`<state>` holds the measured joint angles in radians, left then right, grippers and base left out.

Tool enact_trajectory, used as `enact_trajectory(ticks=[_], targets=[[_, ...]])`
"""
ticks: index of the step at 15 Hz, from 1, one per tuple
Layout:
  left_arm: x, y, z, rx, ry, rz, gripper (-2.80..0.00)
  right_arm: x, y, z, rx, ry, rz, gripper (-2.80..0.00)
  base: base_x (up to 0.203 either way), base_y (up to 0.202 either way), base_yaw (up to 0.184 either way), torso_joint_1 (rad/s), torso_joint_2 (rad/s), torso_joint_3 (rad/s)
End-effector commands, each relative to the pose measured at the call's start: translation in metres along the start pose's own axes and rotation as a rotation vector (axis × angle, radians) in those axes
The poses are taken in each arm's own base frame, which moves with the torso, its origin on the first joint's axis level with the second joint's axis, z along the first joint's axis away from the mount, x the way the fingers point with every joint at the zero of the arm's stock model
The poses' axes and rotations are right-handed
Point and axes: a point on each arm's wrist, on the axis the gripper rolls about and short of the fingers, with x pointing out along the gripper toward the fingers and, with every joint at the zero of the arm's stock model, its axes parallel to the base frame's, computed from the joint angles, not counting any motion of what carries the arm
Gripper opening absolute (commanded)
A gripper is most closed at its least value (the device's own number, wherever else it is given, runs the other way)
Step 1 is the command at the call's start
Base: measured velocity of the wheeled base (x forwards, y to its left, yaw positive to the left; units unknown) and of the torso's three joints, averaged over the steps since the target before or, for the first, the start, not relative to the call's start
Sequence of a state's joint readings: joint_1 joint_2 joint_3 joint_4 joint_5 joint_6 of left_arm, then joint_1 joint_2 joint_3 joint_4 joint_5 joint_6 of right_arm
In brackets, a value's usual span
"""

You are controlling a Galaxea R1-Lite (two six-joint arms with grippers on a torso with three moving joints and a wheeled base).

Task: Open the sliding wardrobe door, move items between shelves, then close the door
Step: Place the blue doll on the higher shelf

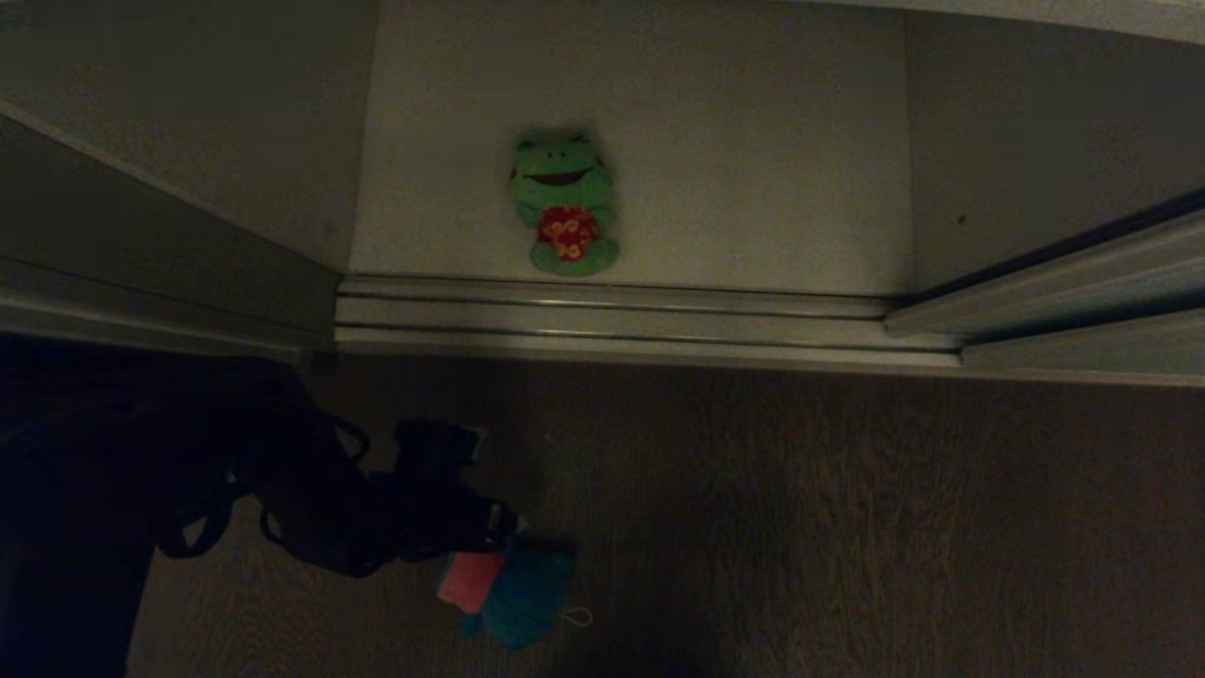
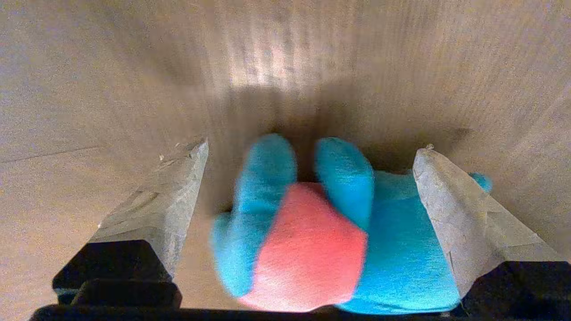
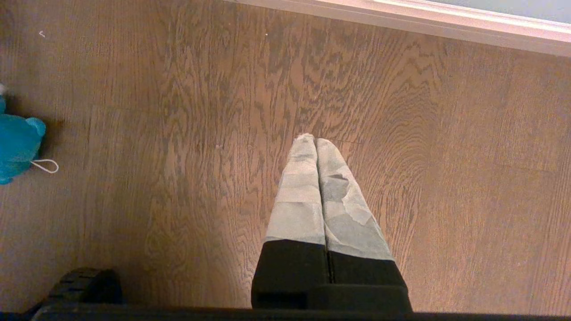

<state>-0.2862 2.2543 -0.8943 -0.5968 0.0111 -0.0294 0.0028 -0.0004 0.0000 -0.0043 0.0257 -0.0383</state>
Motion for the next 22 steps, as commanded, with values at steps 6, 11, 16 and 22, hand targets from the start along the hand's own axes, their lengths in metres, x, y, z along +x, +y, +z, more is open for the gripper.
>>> enact_trajectory(ticks=[6,11,16,22], targets=[[-0.008,0.000,-0.032,0.073,0.160,0.001,0.00,0.000,0.000,0.000,0.000,-0.005,0.000,-2.80,0.000,0.000,0.000,0.000,0.00,0.000],[0.004,-0.009,-0.048,0.081,0.220,-0.015,0.00,0.000,0.000,0.000,0.000,-0.003,0.001,-2.80,0.000,0.000,0.000,0.000,0.00,0.000],[0.006,-0.011,-0.047,0.077,0.213,-0.015,0.00,0.000,0.000,0.000,0.000,-0.003,0.001,-2.80,0.000,0.000,0.000,0.000,0.00,0.000],[0.008,-0.012,-0.046,0.063,0.205,-0.019,0.00,0.000,0.000,0.000,0.000,-0.003,0.001,-2.80,0.000,0.000,0.000,0.000,0.00,0.000]])
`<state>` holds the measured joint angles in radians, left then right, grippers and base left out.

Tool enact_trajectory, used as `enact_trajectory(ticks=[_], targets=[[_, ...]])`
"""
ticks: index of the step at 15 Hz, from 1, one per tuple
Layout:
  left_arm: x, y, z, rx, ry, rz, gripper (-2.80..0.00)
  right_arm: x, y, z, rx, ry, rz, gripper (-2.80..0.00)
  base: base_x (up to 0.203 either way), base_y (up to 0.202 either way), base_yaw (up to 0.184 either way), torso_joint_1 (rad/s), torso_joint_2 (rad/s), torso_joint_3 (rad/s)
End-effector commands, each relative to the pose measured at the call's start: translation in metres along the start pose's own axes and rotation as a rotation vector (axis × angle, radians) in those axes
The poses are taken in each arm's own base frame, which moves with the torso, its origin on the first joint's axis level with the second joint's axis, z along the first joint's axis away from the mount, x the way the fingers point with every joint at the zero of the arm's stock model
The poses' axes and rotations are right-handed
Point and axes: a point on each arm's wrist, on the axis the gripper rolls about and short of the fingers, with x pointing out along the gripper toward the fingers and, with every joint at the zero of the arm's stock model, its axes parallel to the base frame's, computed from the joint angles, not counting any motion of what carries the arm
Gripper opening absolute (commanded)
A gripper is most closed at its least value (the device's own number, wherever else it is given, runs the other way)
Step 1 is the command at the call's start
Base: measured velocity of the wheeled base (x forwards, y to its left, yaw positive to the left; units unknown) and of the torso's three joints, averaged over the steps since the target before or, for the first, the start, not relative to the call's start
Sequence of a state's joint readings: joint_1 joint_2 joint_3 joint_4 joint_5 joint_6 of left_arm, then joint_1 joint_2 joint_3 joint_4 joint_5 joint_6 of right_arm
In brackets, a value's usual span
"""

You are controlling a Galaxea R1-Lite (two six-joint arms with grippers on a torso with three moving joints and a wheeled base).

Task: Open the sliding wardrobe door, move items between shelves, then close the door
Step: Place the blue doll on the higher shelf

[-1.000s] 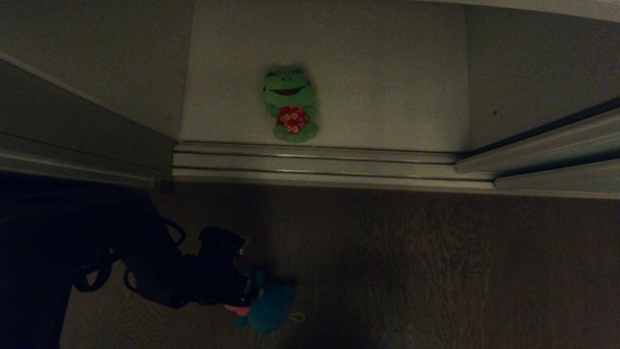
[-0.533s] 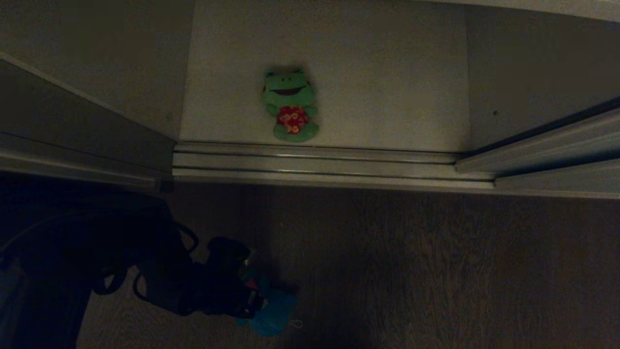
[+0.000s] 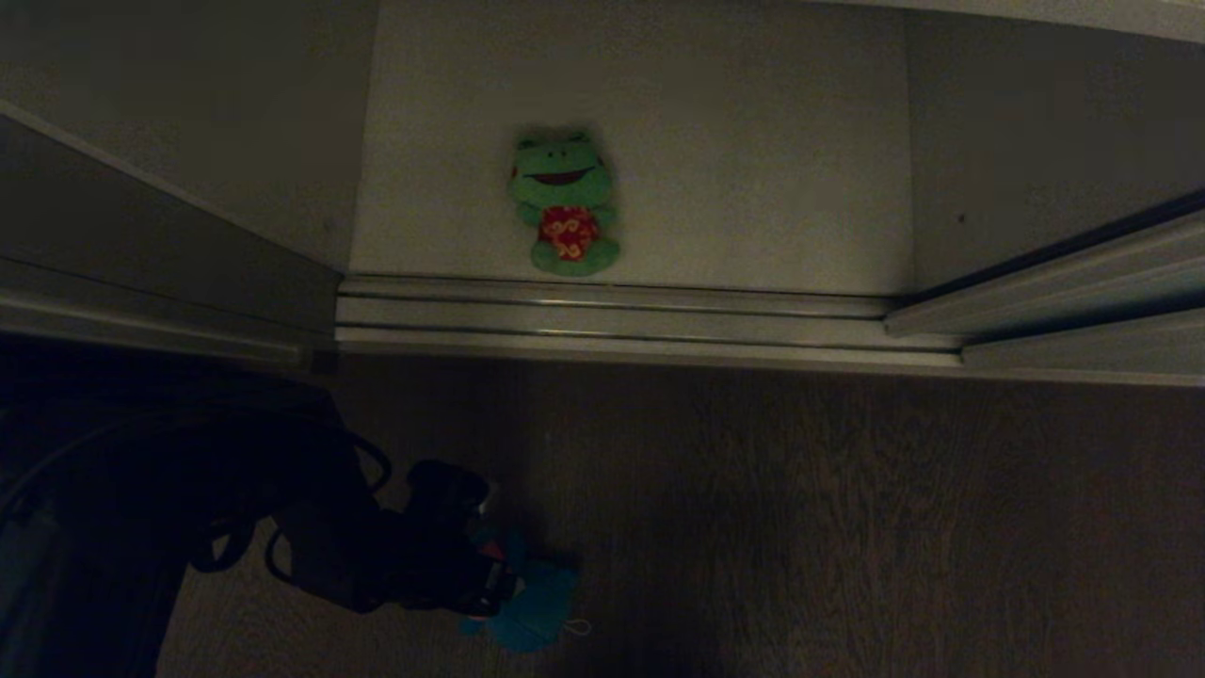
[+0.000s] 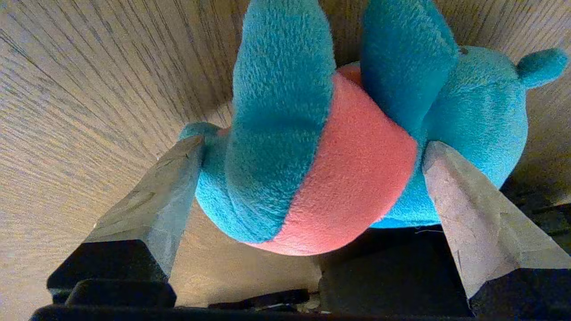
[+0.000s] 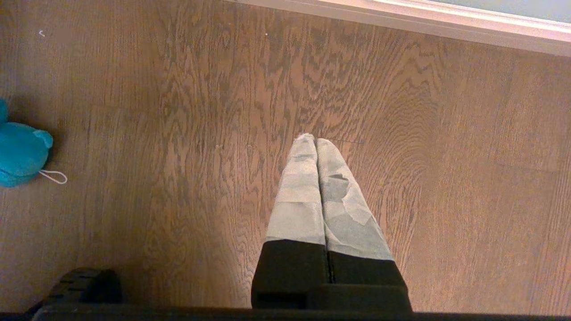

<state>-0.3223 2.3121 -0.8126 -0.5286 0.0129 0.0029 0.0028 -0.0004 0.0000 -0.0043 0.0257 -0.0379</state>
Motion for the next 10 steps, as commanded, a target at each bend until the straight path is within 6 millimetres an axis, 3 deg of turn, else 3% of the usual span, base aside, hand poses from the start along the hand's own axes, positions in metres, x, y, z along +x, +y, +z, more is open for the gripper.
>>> enact_trajectory(ticks=[1,3,4,10], targets=[[-0.0009,-0.0004,0.0019,-0.002,-0.011,0.000,0.00,-0.0002,0.0000,0.0000,-0.001,-0.003,0.001,-2.80,0.000,0.000,0.000,0.000,0.00,0.000],[-0.0018,-0.0004,0.0031,-0.002,-0.021,0.001,0.00,-0.0002,0.0000,0.0000,-0.001,-0.003,0.001,-2.80,0.000,0.000,0.000,0.000,0.00,0.000],[-0.0014,-0.0004,0.0030,-0.002,-0.026,0.002,-2.80,-0.0002,0.0000,0.0000,-0.001,-0.003,0.001,-2.80,0.000,0.000,0.000,0.000,0.00,0.000],[0.0000,-0.0005,0.0053,-0.034,-0.034,-0.002,-2.80,-0.0002,0.0000,0.0000,-0.001,-0.003,0.001,-2.80,0.000,0.000,0.000,0.000,0.00,0.000]])
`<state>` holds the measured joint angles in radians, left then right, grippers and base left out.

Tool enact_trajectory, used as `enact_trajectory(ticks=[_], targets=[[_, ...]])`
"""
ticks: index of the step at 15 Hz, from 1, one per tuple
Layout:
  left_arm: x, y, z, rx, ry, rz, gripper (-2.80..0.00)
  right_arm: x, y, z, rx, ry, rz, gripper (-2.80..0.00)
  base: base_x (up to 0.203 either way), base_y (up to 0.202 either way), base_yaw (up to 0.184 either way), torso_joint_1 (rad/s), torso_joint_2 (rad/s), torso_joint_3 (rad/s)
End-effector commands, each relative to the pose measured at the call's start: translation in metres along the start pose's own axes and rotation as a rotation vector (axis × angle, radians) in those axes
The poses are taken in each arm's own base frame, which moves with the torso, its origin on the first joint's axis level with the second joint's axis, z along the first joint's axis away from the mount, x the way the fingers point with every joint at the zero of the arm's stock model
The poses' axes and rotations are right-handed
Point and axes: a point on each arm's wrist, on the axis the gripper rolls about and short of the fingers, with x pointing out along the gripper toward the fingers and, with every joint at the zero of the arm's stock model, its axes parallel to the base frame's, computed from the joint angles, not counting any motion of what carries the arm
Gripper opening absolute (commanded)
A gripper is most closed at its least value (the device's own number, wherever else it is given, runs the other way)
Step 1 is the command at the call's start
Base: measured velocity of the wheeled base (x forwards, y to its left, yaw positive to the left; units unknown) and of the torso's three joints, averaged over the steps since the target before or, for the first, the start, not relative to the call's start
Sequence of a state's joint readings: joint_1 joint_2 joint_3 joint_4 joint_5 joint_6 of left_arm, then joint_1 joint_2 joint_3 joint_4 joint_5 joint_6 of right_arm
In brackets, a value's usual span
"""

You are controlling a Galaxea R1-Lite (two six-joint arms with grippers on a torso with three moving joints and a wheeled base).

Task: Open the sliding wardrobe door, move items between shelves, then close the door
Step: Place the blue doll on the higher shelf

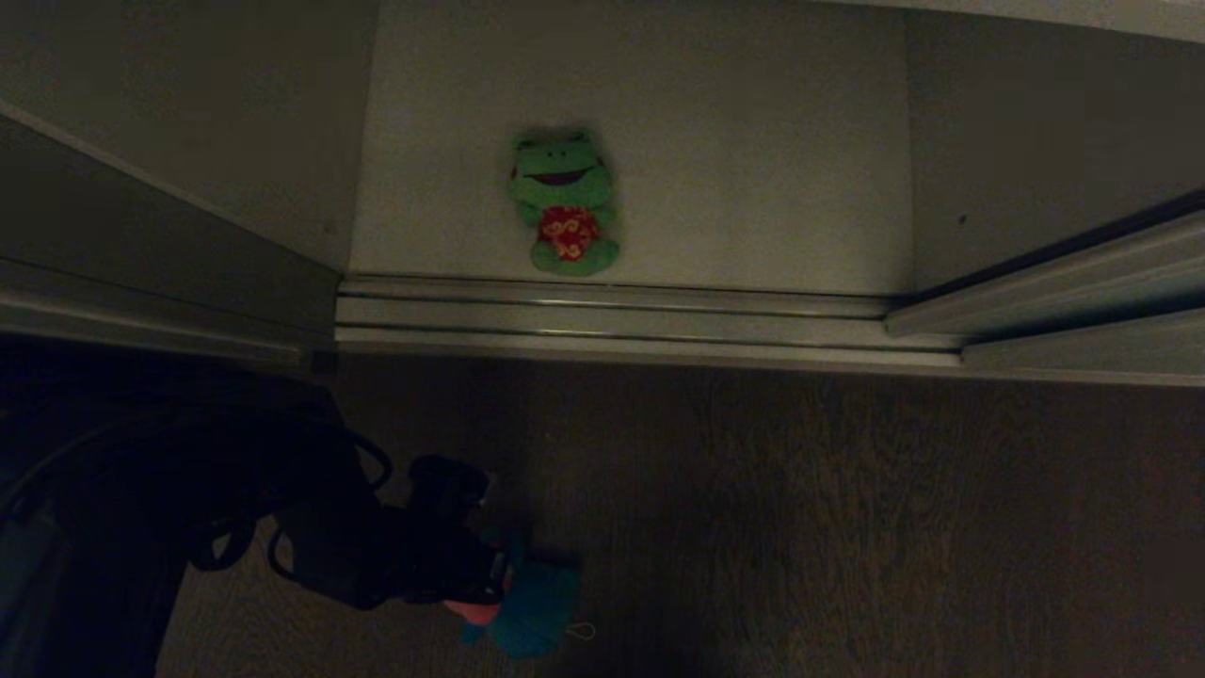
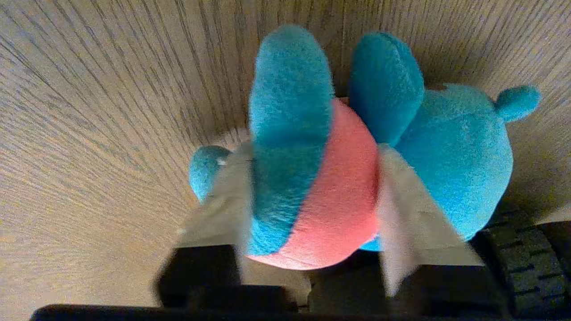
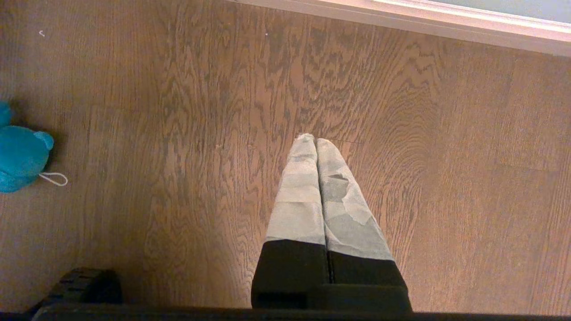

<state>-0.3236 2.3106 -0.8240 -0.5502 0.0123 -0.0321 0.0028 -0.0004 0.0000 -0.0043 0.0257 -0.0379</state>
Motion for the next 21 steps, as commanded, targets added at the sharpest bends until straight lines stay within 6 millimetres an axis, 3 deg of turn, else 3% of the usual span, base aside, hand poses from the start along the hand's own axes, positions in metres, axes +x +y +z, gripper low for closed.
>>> enact_trajectory(ticks=[1,7,14,21], targets=[[0.000,-0.001,-0.002,0.001,0.004,-0.001,-2.80,0.000,0.000,0.000,-0.001,-0.003,0.001,-2.80,0.000,0.000,0.000,0.000,0.00,0.000],[-0.026,0.000,0.015,-0.011,-0.074,-0.005,-2.80,0.000,0.000,0.000,-0.001,-0.003,0.001,-2.80,0.000,0.000,0.000,0.000,0.00,0.000],[-0.099,0.009,0.034,-0.092,-0.240,0.001,-2.80,0.000,0.000,0.000,-0.001,-0.003,0.001,-2.80,0.000,0.000,0.000,0.000,0.00,0.000],[-0.187,0.012,0.019,-0.111,-0.389,0.013,-2.80,0.000,0.000,0.000,-0.001,-0.003,0.001,-2.80,0.000,0.000,0.000,0.000,0.00,0.000]])
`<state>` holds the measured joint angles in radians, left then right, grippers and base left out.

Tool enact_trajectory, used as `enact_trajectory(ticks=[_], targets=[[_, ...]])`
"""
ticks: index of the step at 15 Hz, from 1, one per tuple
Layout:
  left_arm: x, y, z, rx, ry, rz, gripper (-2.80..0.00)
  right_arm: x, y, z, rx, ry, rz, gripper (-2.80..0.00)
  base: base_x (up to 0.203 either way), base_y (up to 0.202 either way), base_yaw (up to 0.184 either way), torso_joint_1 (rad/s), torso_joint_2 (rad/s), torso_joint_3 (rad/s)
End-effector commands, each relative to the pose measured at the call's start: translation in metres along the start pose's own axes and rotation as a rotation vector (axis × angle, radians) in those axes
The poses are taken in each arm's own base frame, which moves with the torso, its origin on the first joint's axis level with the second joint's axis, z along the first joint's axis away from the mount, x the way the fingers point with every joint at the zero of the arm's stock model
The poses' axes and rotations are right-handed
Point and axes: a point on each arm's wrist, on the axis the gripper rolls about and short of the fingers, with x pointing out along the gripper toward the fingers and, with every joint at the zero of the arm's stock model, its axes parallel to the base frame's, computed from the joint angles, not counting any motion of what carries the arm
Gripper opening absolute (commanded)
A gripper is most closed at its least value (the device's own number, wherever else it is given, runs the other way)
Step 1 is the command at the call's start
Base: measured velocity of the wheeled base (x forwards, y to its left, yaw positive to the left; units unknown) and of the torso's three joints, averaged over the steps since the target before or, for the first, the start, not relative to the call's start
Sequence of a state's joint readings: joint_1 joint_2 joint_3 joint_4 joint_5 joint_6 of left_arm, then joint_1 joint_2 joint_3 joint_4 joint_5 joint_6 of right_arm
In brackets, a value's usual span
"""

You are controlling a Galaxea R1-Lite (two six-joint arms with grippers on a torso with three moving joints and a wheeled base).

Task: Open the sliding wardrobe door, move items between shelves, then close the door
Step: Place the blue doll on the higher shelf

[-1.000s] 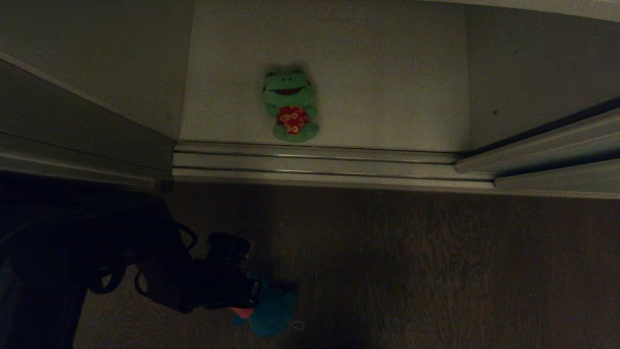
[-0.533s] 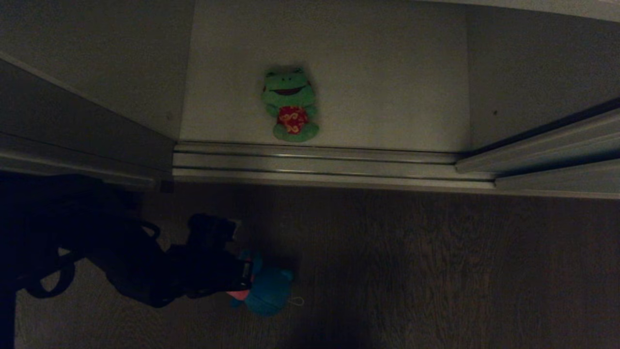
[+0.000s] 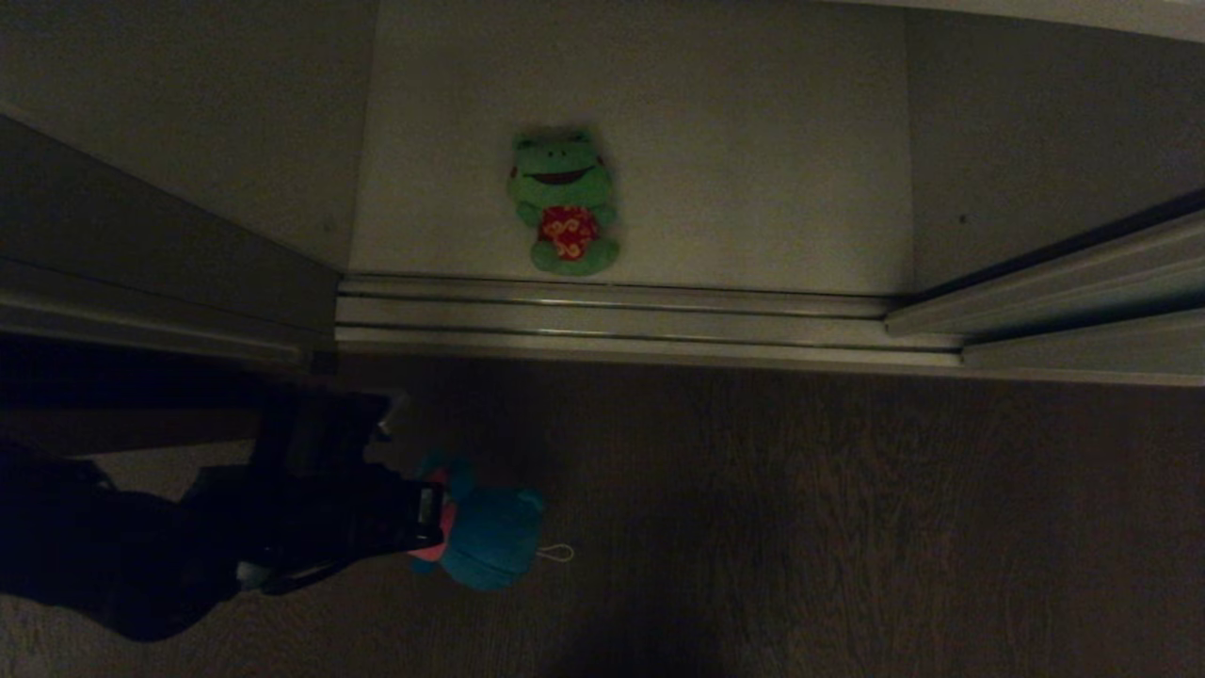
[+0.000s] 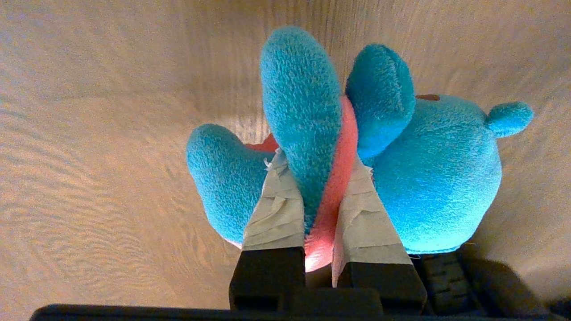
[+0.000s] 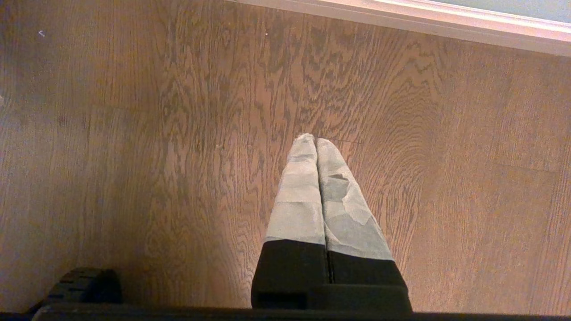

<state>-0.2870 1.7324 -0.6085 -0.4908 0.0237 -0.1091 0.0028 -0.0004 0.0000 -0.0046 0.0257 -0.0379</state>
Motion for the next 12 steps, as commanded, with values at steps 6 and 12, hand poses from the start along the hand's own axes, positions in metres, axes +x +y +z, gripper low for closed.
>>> enact_trajectory(ticks=[6,12], targets=[[-0.114,0.006,-0.001,-0.015,-0.227,0.013,-2.80,0.000,0.000,0.000,-0.001,-0.003,0.001,-2.80,0.000,0.000,0.000,0.000,0.00,0.000],[-0.187,0.012,-0.019,-0.027,-0.355,0.051,-2.80,0.000,0.000,0.000,-0.001,-0.003,0.001,-2.80,0.000,0.000,0.000,0.000,0.00,0.000]])
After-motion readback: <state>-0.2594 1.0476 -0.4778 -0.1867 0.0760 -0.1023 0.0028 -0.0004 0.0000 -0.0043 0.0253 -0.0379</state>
